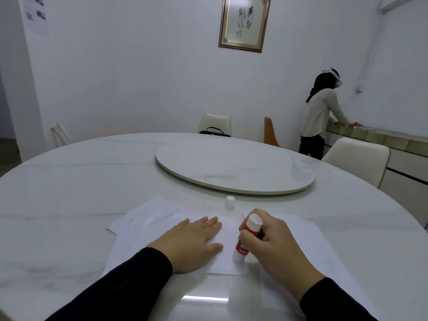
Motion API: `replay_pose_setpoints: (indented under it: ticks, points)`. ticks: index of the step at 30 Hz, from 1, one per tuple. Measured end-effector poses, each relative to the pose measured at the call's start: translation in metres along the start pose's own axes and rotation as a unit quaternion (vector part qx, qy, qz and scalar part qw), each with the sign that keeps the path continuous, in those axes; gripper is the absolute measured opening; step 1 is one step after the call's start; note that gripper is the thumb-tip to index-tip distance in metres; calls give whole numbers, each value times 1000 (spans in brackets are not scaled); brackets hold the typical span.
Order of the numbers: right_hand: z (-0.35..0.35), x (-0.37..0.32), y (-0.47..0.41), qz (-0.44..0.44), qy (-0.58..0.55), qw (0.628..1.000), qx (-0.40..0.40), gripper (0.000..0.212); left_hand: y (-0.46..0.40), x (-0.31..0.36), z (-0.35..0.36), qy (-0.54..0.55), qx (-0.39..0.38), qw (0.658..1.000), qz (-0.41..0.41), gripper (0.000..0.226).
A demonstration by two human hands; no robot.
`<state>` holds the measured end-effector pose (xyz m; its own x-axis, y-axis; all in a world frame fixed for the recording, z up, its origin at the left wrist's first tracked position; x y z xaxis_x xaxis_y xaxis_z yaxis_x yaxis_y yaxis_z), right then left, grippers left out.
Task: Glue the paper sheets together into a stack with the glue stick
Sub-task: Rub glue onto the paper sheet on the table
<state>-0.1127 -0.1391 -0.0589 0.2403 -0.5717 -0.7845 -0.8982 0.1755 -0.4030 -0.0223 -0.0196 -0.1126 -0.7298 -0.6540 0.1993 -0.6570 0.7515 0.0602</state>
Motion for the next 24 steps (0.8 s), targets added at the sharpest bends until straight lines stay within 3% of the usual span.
replay_pose_setpoints:
  ticks: [4,7,9,12,15,17,19,24]
  points:
    - [-8,11,-1,32,-61,997,27,11,2,-1,-2,-14,11,1000,-11,62]
    - [-34,33,-2,104,-228,956,154,14,3,-7,-9,-50,41,995,-71,62]
    - [-45,43,1,132,-265,933,205,11,5,-14,-16,-89,49,986,-134,55]
    - [-46,44,2,126,-241,936,222,11,5,-17,-28,-174,47,970,-166,41]
    - [-42,37,2,100,-193,951,218,13,2,-27,-36,-65,74,985,-139,50]
    - [-40,35,1,86,-172,958,214,13,2,-24,-31,1,15,998,-64,55]
    - [-37,32,0,81,-154,962,210,13,4,-24,-23,40,-36,998,-40,54]
    - [-28,20,-11,80,-111,976,172,6,-1,-7,-22,-94,91,989,-67,51]
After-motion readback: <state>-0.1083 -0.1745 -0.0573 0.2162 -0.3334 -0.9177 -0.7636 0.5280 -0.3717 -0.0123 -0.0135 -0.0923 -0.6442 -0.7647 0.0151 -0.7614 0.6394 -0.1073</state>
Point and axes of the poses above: each hand's wrist, its own y-axis away from the middle knuckle, its own z-axis out of the palm, x = y × z, the point moved 7 cm from there along -y, towards the middle knuckle
